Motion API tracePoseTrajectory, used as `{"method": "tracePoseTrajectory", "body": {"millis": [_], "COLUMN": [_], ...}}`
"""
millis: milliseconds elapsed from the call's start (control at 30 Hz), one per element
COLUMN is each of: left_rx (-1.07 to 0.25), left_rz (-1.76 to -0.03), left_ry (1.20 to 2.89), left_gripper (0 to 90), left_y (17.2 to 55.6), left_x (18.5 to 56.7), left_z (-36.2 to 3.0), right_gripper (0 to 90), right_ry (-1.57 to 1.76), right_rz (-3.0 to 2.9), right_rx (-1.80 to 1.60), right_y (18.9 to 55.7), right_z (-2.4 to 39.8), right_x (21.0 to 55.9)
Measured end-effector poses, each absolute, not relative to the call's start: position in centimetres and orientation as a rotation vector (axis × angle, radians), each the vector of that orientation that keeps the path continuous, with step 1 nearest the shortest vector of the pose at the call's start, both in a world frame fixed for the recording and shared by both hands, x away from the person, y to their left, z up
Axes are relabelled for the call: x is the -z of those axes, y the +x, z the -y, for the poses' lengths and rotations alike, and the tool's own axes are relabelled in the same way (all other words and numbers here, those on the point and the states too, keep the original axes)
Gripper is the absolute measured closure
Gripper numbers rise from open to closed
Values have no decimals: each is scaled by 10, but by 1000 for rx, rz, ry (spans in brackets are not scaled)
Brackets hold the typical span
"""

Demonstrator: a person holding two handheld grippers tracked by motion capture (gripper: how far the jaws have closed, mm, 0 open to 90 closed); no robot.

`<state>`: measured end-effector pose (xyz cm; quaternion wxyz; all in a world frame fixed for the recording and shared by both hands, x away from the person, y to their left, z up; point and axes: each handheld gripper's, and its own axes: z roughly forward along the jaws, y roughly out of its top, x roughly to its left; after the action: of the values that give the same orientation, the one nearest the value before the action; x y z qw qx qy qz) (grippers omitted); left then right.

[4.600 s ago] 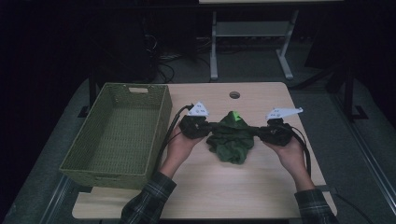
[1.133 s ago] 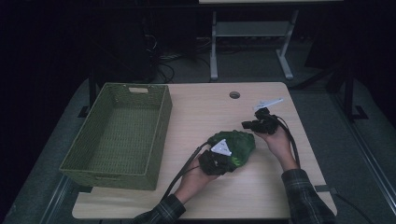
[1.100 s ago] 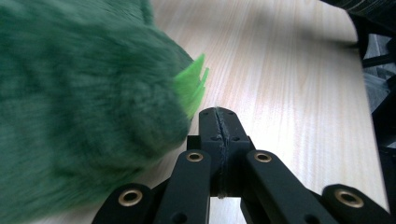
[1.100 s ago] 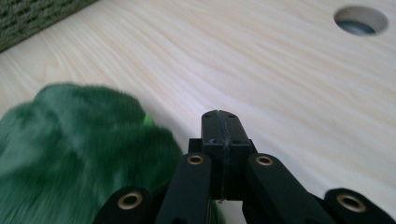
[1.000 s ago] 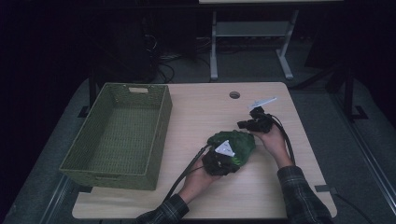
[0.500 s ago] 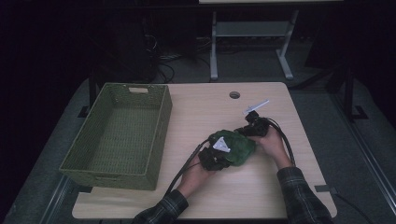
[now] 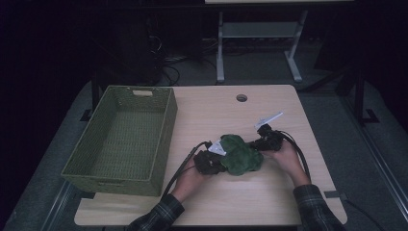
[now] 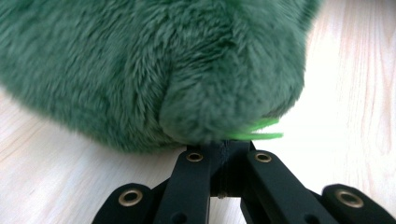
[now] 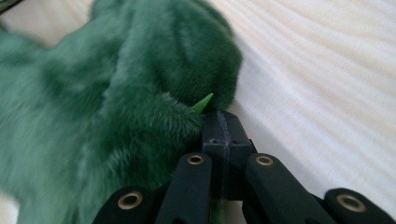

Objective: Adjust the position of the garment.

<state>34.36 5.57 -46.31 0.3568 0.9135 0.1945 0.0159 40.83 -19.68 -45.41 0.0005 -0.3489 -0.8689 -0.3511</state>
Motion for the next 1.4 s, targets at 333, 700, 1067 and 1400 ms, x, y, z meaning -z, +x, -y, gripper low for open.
{"method": "tracePoseTrajectory", "body": {"millis": [333,700,1067,1400], "left_rx": [-58,-67,-132,-151], "left_rz": [-538,-530,-489,-450], "left_ry": [2353,2384,2383,2389], "left_gripper": [897,758,370,204], "left_y": [348,344,331,334], "left_x": [464,450,426,407], "left_z": [-69,-81,-86,-70], "right_gripper": [900,600,169,91], "right_ry": [-1059,-1258,-1531,-1594], "right_rz": [2736,2749,2758,2850], "right_rx": [1136,1296,1315,1237], "right_y": [374,345,306,296], "right_z": [204,236,273,274], "right_x": [451,448,459,474]}}
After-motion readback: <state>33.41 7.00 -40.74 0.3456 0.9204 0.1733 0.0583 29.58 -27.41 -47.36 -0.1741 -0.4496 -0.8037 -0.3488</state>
